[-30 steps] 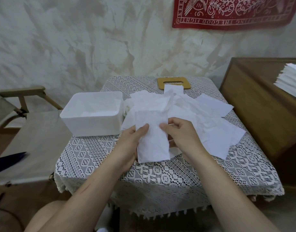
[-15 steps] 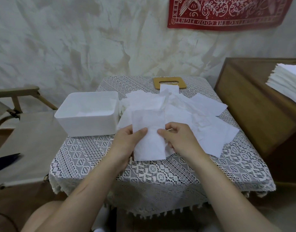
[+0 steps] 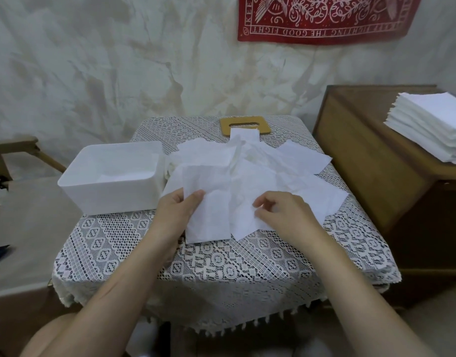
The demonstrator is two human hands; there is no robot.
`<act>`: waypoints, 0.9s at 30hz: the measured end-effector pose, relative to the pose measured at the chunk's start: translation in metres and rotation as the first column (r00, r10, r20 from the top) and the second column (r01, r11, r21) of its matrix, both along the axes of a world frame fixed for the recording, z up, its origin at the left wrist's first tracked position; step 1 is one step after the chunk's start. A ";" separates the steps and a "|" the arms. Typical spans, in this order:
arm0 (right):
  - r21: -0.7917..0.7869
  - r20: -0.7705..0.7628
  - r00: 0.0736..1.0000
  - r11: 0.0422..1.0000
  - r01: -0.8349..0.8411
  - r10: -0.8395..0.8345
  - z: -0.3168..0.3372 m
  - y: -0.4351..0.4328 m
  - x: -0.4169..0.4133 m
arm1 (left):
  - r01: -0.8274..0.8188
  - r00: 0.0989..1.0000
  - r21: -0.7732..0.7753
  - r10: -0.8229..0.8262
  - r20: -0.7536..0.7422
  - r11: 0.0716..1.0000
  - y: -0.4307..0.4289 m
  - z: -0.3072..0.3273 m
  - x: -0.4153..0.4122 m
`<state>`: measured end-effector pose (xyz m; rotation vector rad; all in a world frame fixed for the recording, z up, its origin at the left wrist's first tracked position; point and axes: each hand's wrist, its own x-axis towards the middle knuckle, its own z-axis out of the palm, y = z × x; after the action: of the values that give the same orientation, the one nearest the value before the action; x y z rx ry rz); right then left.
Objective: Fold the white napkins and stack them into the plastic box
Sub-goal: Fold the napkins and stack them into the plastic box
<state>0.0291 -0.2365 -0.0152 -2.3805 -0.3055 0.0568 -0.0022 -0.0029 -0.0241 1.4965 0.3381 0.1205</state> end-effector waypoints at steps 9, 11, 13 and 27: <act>-0.026 0.112 0.994 1.000 -0.008 0.011 -0.004 0.018 0.006 | -0.040 0.999 0.028 0.040 -0.001 0.999 0.007 0.001 -0.001; -0.080 0.168 0.985 0.997 -0.017 0.030 -0.006 0.027 0.009 | -0.035 0.999 0.022 0.035 0.005 0.999 0.008 0.001 -0.004; -0.129 0.211 0.976 0.991 -0.020 0.047 -0.008 0.037 0.011 | -0.030 0.999 0.017 0.029 0.015 0.999 0.009 0.002 -0.006; 0.107 0.038 0.999 0.993 -0.040 0.036 0.001 0.044 0.000 | -0.026 1.000 0.005 0.026 0.009 1.000 0.019 0.004 -0.008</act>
<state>0.0287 -0.1924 -0.0138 -2.2706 -0.3616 0.0144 -0.0099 0.0159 -0.0197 1.4960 0.3502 0.1493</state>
